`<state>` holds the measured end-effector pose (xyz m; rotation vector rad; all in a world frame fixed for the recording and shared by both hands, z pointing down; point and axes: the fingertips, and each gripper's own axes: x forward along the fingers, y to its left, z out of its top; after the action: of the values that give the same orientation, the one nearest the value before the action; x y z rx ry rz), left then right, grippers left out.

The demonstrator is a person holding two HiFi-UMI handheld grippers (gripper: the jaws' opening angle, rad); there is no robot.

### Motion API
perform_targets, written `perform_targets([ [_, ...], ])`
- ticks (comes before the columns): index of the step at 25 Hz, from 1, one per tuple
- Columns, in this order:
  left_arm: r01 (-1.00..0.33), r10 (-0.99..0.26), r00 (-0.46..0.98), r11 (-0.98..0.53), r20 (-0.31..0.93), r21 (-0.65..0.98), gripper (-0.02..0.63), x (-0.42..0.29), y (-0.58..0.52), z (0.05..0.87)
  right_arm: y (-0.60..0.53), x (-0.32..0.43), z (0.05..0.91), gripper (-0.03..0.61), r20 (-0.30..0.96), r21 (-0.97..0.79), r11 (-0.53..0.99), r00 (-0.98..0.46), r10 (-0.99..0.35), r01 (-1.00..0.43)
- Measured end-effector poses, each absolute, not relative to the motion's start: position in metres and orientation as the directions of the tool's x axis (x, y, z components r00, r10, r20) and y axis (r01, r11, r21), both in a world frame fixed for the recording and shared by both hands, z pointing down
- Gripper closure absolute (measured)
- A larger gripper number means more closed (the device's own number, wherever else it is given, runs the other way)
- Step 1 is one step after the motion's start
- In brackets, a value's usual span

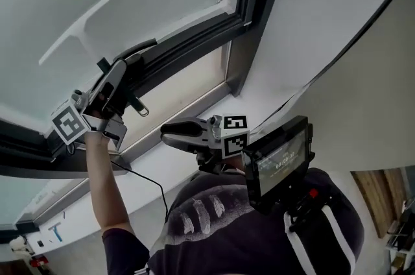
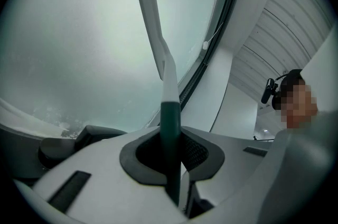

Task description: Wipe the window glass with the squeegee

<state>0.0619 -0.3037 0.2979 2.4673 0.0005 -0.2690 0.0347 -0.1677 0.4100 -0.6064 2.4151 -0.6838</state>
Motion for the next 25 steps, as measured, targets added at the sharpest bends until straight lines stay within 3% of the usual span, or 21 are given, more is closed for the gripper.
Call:
perform_targets([
  [11, 0.162, 0.074, 0.977, -0.867, -0.199, 0.472, 0.552, 0.073, -0.271, 0.265, -0.155, 0.026, 0.426, 0.480, -0.368, -0.610, 0.705, -0.659, -0.657, -0.362],
  [18, 0.137, 0.057, 0.977, -0.908, -0.207, 0.396, 0.552, 0.105, -0.272, 0.212, -0.157, 0.054, 0.416, 0.482, -0.379, -0.605, 0.716, -0.665, -0.644, -0.348],
  [25, 0.096, 0.020, 0.972, -0.944, -0.236, 0.316, 0.552, 0.205, -0.266, 0.140, -0.140, 0.142, 0.412, 0.482, -0.405, -0.587, 0.752, -0.696, -0.593, -0.299],
])
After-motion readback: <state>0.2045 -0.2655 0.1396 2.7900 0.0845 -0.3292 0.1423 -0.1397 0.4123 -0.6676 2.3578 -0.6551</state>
